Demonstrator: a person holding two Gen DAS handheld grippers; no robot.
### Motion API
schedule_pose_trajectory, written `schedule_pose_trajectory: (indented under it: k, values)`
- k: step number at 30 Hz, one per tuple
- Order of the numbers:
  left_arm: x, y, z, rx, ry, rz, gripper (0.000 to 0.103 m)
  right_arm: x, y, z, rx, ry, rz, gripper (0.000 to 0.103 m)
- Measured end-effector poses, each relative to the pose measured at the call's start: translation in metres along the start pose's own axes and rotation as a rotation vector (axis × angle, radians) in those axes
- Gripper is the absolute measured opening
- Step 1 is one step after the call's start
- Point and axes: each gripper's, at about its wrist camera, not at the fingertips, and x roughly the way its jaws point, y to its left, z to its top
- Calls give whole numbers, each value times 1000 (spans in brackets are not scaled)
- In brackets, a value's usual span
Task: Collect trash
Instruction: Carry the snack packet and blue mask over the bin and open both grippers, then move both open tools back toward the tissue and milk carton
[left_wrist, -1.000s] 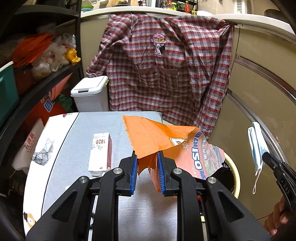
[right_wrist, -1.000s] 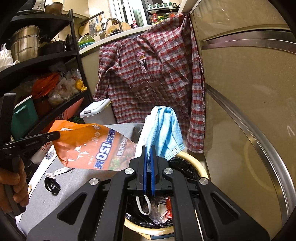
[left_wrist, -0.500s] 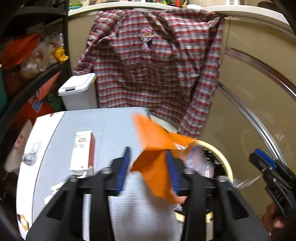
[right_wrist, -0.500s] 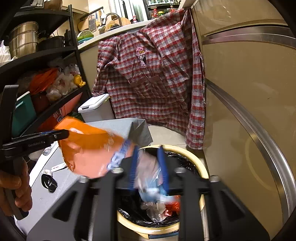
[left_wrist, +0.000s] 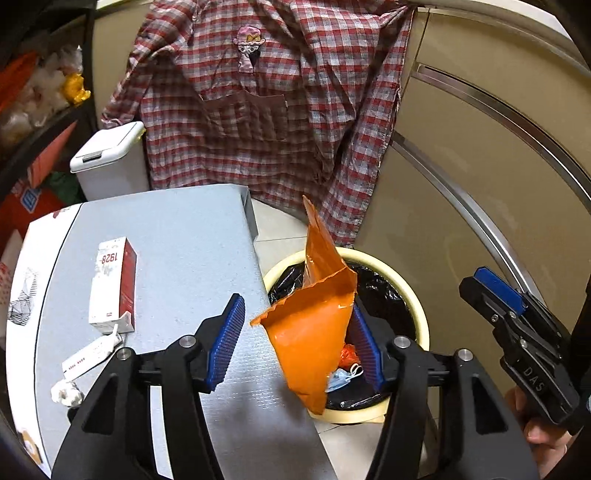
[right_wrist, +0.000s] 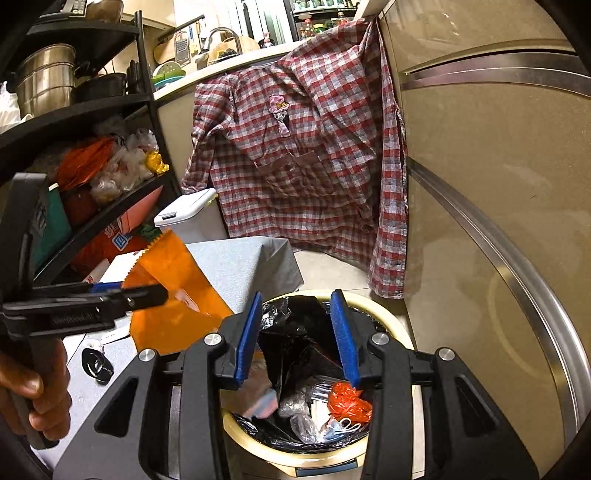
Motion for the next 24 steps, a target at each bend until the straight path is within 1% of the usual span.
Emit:
schedule_pose_trajectory:
  k: [4,6,8,17,24]
  values:
    - [-1,-3,-1,10,2,-17,56,0,-3,2,7,-3,0,39]
    - [1,0,-2,-8,25,-35,56,1,-3,2,9,-3,2,39]
    - [0,4,-3,-33,24,-45,56,1,-3,2,6,-3,1,39]
    - [-15,6,-2,0,-28,-16,56,1,-2,1,1,1,5,39]
    - [-38,32,-1,-32,-68,22,56,1,10,-1,-24,1,3,39]
